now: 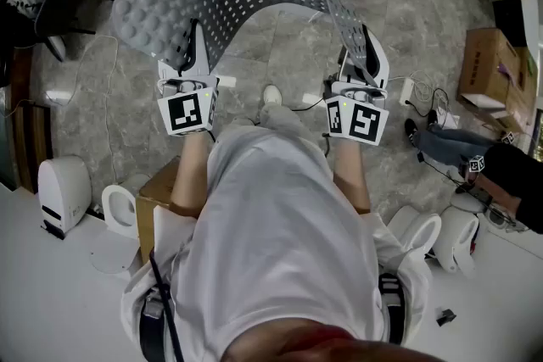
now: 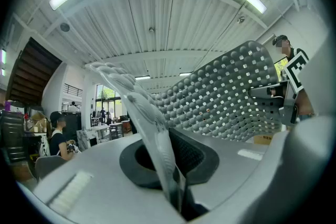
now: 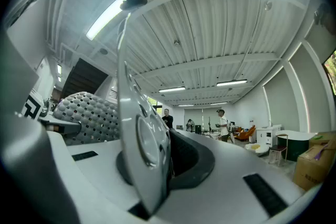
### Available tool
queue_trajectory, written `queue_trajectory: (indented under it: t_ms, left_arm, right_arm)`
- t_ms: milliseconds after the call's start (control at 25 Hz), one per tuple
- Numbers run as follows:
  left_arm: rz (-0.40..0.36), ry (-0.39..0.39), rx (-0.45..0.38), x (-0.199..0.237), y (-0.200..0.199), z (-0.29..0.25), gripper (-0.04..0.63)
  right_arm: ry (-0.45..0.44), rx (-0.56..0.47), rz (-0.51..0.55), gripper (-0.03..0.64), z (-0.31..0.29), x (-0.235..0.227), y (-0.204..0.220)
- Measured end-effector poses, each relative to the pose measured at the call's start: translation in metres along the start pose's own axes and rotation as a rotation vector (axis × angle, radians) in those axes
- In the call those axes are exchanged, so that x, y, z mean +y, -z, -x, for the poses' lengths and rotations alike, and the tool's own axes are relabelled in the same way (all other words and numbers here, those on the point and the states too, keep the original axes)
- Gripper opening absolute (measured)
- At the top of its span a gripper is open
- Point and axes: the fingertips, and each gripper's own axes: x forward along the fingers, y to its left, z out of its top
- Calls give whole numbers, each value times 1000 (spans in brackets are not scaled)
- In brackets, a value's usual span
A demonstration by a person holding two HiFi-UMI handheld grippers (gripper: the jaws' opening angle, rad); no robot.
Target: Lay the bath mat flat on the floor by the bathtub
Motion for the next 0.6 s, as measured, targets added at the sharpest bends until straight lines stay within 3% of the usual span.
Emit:
queue_trajectory:
  t_ms: [600]
  left_arm:
    - [-4, 28, 11, 22, -6, 113, 18]
  right_arm:
    - [66, 32, -32, 17, 110, 42, -28]
